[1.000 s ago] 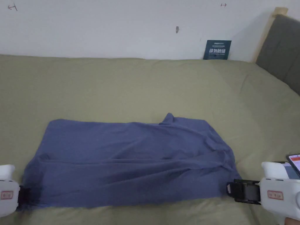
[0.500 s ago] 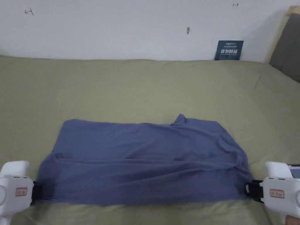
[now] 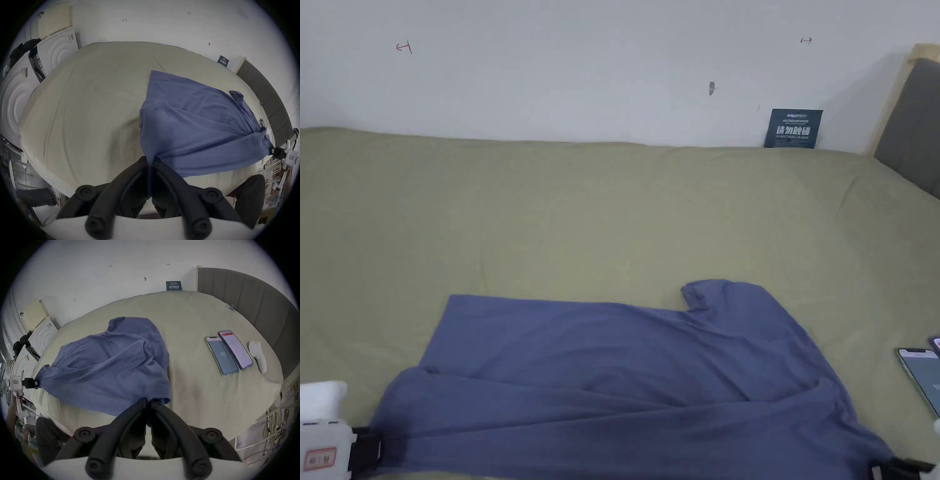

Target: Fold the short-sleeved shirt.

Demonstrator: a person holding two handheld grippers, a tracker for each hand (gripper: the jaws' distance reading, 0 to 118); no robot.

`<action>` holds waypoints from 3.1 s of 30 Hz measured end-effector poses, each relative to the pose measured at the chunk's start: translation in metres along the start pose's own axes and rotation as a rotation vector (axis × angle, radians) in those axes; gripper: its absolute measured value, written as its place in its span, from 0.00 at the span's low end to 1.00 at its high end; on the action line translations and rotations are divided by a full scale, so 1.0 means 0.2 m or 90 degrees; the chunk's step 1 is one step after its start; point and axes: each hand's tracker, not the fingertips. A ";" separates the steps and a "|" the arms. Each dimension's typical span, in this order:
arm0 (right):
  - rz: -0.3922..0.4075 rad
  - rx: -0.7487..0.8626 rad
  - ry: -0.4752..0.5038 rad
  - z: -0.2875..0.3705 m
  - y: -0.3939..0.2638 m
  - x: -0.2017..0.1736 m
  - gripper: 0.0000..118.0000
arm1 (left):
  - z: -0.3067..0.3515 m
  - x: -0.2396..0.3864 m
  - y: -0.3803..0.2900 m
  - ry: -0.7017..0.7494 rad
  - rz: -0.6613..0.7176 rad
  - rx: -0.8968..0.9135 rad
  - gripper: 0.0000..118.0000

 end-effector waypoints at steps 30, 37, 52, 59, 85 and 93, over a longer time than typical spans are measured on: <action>0.030 0.067 -0.049 -0.40 0.67 -0.03 0.00 | -0.75 0.18 0.95 0.075 -0.059 0.018 0.94; 0.038 0.045 -0.068 -0.56 0.72 0.03 0.00 | -1.00 0.18 1.02 0.087 -0.068 -0.041 0.90; 0.037 -0.066 -0.058 -1.02 1.01 0.04 0.88 | -0.85 0.27 0.95 0.043 -0.071 -0.020 0.02; 0.074 -0.051 -0.094 -1.05 0.99 0.04 0.00 | -0.80 0.26 0.94 0.043 -0.071 -0.005 0.02; 0.074 0.114 0.003 0.22 0.04 -0.03 0.00 | 0.20 -0.03 -0.04 -0.014 -0.068 0.153 0.02; 0.042 0.077 -0.002 0.08 -0.17 0.02 0.00 | 0.03 -0.08 -0.24 -0.005 -0.060 0.109 0.05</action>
